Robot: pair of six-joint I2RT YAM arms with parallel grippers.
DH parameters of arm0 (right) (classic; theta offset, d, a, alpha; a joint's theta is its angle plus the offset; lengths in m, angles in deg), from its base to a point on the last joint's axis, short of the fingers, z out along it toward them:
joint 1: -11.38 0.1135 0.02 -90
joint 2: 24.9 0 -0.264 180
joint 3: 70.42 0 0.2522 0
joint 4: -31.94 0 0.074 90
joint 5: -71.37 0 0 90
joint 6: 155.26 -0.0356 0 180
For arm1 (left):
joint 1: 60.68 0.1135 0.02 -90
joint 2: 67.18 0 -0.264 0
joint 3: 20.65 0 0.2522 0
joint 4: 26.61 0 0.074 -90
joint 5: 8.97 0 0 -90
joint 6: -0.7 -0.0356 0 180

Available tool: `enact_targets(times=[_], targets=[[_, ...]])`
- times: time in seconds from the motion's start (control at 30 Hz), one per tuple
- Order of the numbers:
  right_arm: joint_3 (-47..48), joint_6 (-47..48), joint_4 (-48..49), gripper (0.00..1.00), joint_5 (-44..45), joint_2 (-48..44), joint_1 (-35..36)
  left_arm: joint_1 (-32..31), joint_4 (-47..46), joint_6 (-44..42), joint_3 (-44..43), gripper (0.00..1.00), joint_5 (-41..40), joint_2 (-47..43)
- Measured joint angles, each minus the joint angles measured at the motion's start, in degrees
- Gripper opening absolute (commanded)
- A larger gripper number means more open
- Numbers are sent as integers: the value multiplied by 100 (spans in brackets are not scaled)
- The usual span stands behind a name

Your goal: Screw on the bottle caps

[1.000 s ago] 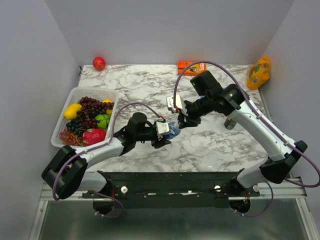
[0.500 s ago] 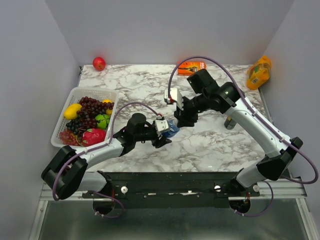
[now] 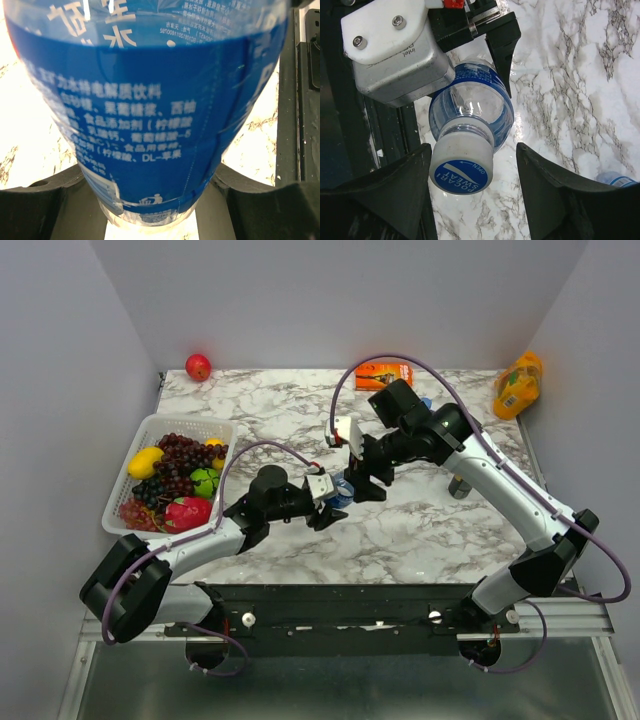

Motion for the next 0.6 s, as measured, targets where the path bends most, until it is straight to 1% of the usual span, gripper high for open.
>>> enact_targets(times=[0.2, 0.23, 0.43, 0.53, 0.57, 0.6], targets=[[39, 2, -44, 98, 96, -13, 0, 0, -55, 20, 31, 0, 0, 0], [39, 0, -50, 99, 140, -31, 0, 0, -66, 24, 44, 0, 0, 0], [42, 0, -94, 100, 293, -295, -2, 0, -120, 59, 168, 0, -2, 0], [201, -39, -184, 100, 264, -411, -26, 0, -118, 61, 208, 0, -4, 0], [297, -63, -203, 99, 251, -420, -50, 0, -118, 61, 214, 0, -4, 0], [398, -87, -210, 97, 243, -420, -61, 0, -118, 61, 216, 0, -4, 0]])
